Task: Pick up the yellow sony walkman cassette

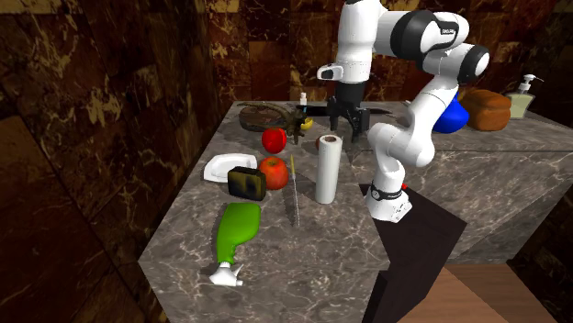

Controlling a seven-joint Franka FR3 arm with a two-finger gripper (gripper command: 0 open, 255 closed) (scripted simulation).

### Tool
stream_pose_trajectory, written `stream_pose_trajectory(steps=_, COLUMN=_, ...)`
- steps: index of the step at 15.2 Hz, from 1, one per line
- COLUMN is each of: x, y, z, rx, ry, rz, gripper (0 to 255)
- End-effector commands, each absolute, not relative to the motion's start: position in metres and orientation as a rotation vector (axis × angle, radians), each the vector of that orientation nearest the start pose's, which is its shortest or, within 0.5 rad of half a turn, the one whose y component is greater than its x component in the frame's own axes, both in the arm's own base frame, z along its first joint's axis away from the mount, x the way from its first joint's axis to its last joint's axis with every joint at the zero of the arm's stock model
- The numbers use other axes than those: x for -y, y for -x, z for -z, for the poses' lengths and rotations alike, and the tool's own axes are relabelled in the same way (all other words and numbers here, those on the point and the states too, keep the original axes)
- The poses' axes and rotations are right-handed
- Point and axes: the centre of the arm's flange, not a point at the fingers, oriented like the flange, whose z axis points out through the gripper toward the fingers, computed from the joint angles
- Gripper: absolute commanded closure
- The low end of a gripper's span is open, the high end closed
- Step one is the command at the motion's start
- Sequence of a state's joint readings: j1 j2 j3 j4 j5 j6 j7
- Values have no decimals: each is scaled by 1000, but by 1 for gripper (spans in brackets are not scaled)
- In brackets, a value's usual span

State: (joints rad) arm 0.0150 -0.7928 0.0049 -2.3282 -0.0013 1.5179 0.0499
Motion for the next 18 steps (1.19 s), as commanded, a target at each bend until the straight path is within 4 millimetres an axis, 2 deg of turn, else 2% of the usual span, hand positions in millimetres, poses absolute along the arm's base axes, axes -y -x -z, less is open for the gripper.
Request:
stream_pose_trajectory(steps=1, x=-6, y=-300, z=-601, rx=-50, ry=3146, rz=-27, gripper=0)
stream_pose_trajectory(steps=9, x=10, y=-399, z=-572, rx=-490, ry=3091, rz=-17, gripper=0)
stream_pose_trajectory(steps=18, x=59, y=-500, z=-540, rx=-969, ry=2956, rz=-6, gripper=0)
